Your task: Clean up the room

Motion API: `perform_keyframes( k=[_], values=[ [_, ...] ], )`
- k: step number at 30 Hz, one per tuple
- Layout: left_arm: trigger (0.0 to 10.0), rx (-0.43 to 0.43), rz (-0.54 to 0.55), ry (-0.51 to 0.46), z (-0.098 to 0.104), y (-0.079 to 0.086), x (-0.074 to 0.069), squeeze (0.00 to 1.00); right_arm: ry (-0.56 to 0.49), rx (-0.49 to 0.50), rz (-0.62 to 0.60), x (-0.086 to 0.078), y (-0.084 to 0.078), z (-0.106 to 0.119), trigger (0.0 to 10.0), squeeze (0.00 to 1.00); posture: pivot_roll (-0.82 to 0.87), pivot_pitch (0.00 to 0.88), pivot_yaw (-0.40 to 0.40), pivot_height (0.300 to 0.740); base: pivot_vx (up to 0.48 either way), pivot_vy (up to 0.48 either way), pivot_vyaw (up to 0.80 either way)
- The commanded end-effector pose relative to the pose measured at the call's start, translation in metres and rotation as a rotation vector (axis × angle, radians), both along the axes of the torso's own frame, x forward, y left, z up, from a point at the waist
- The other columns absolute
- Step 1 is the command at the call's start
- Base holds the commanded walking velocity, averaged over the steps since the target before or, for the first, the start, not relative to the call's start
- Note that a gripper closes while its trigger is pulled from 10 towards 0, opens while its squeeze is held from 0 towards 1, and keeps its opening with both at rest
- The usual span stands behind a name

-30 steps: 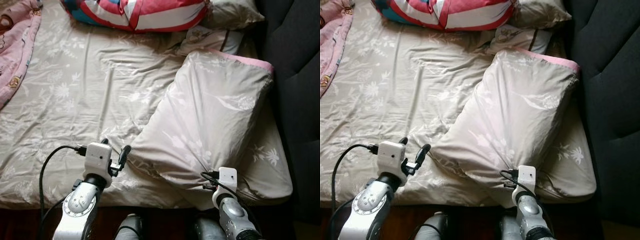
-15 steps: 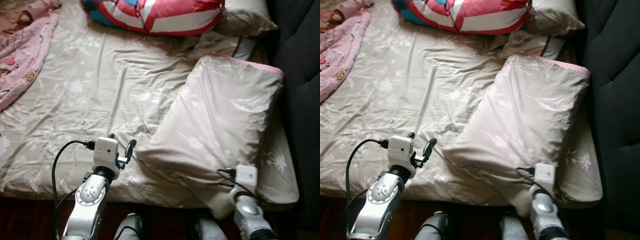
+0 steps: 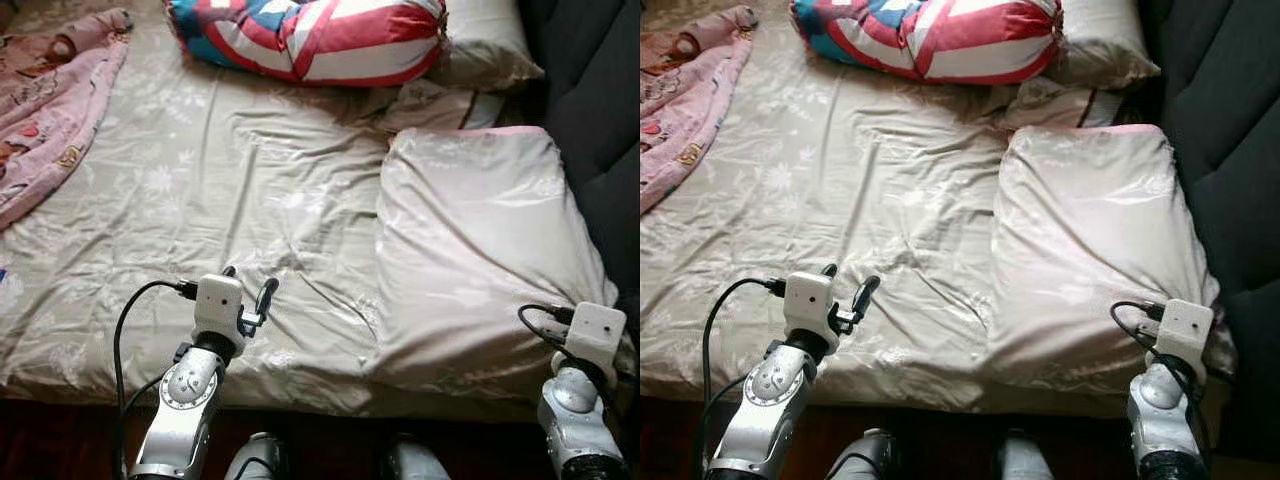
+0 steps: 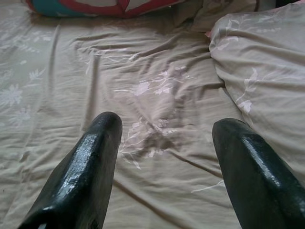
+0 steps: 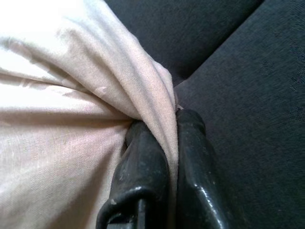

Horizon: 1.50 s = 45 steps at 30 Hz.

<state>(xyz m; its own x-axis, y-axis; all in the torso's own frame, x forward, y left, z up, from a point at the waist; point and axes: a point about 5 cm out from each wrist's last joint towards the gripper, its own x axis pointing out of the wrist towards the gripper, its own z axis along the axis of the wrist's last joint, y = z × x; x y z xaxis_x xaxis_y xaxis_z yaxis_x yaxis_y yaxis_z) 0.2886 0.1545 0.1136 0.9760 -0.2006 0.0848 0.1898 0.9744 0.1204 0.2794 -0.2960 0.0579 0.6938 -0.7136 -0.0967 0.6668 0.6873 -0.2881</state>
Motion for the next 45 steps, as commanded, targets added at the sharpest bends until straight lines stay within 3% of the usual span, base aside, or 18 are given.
perform_keyframes(
  k=[1, 2, 3, 4, 5, 9, 10, 11, 16, 20, 24, 25, 26, 29, 35, 40, 43, 45],
  values=[
    [10.0, 0.019, 0.008, 0.024, -0.008, 0.002, -0.003, 0.00, -0.027, -0.007, -0.104, -0.011, -0.016, 0.003, 0.0, 0.00, -0.07, 0.238, -0.010, 0.740, 0.000, 0.000, 0.00],
    [10.0, 0.019, 0.008, 0.023, -0.008, 0.002, -0.002, 0.00, -0.020, 0.012, -0.100, -0.011, -0.012, 0.001, 0.0, 0.00, -0.07, 0.244, -0.006, 0.740, 0.000, 0.000, 0.00],
    [10.0, 0.019, 0.008, 0.023, -0.008, 0.003, -0.002, 0.00, 0.012, 0.078, -0.063, -0.009, -0.002, -0.009, 9.1, 0.00, -0.07, 0.246, -0.005, 0.740, 0.000, 0.000, 0.00],
    [10.0, 0.020, 0.008, 0.024, -0.008, 0.003, -0.002, 0.00, 0.026, 0.100, -0.050, -0.009, 0.002, -0.013, 9.1, 0.00, -0.07, 0.246, -0.005, 0.740, 0.000, 0.000, 0.00],
    [10.0, 0.023, 0.007, 0.025, -0.009, 0.003, -0.003, 0.00, 0.025, 0.126, -0.062, -0.010, 0.005, -0.016, 10.0, 0.00, -0.07, 0.247, -0.004, 0.740, 0.000, 0.000, 0.00],
    [10.0, 0.024, 0.004, 0.029, -0.010, 0.003, -0.003, 0.00, 0.020, 0.140, -0.055, -0.010, 0.017, -0.018, 10.0, 0.00, -0.07, 0.250, 0.001, 0.740, 0.000, 0.000, 0.00],
    [10.0, 0.023, 0.004, 0.029, -0.010, 0.003, -0.003, 0.00, 0.013, 0.134, -0.059, -0.011, 0.019, -0.018, 10.0, 0.05, -0.07, 0.251, 0.001, 0.740, 0.000, 0.000, 0.00],
    [10.0, 0.022, 0.003, 0.029, -0.010, 0.003, -0.003, 0.00, -0.007, 0.104, -0.069, -0.011, 0.018, -0.015, 10.0, 1.00, -0.06, 0.251, 0.003, 0.740, 0.000, 0.000, 0.00],
    [10.0, 0.022, 0.005, 0.028, -0.010, 0.005, -0.003, 0.00, -0.063, -0.005, -0.092, -0.010, 0.010, 0.002, 10.0, 1.00, -0.06, 0.253, 0.004, 0.740, 0.000, 0.000, 0.00],
    [10.0, 0.020, 0.009, 0.032, -0.011, 0.006, -0.004, 0.00, -0.150, -0.169, -0.115, -0.006, -0.009, 0.034, 10.0, 1.00, -0.06, 0.253, 0.002, 0.740, 0.000, 0.000, 0.00],
    [10.0, 0.019, 0.010, 0.035, -0.012, 0.006, -0.004, 0.00, -0.168, -0.168, -0.034, 0.003, -0.004, 0.040, 10.0, 1.00, -0.07, 0.251, 0.001, 0.740, 0.000, 0.000, 0.00],
    [10.0, 0.019, 0.010, 0.035, -0.012, 0.006, -0.004, 0.00, -0.168, -0.152, 0.003, 0.006, 0.000, 0.039, 10.0, 0.89, -0.07, 0.251, 0.001, 0.740, 0.000, 0.000, 0.00],
    [10.0, 0.019, 0.012, 0.039, -0.013, 0.007, -0.003, 0.00, -0.151, -0.084, 0.173, 0.017, 0.022, 0.031, 10.0, 0.00, -0.07, 0.250, 0.000, 0.740, 0.000, 0.000, 0.00],
    [10.0, 0.000, 0.034, 0.071, -0.021, 0.011, -0.002, 0.00, -0.094, 0.061, 0.399, 0.025, 0.059, 0.010, 10.0, 0.00, -0.07, 0.247, -0.003, 0.740, 0.000, 0.000, 0.00],
    [10.0, -0.066, 0.149, 0.245, -0.060, 0.039, -0.002, 0.00, -0.003, 0.277, 0.521, 0.020, 0.093, -0.024, 10.0, 0.00, -0.06, 0.244, -0.009, 0.740, 0.000, 0.000, 0.00],
    [10.0, -0.098, 0.216, 0.379, -0.089, 0.052, -0.009, 0.00, 0.127, 0.351, 0.560, 0.006, 0.092, -0.051, 10.0, 0.00, -0.07, 0.219, -0.026, 0.740, 0.000, 0.000, 0.00],
    [10.0, -0.060, 0.259, 0.511, -0.115, 0.059, -0.021, 0.00, 0.275, 0.385, 0.605, -0.016, 0.092, -0.078, 10.0, 0.00, -0.06, 0.209, -0.037, 0.740, 0.000, 0.000, 0.00],
    [10.0, -0.058, 0.264, 0.531, -0.119, 0.060, -0.024, 0.00, 0.291, 0.401, 0.610, -0.019, 0.092, -0.081, 10.0, 0.00, -0.06, 0.209, -0.037, 0.740, 0.000, 0.000, 0.00]
  ],
)
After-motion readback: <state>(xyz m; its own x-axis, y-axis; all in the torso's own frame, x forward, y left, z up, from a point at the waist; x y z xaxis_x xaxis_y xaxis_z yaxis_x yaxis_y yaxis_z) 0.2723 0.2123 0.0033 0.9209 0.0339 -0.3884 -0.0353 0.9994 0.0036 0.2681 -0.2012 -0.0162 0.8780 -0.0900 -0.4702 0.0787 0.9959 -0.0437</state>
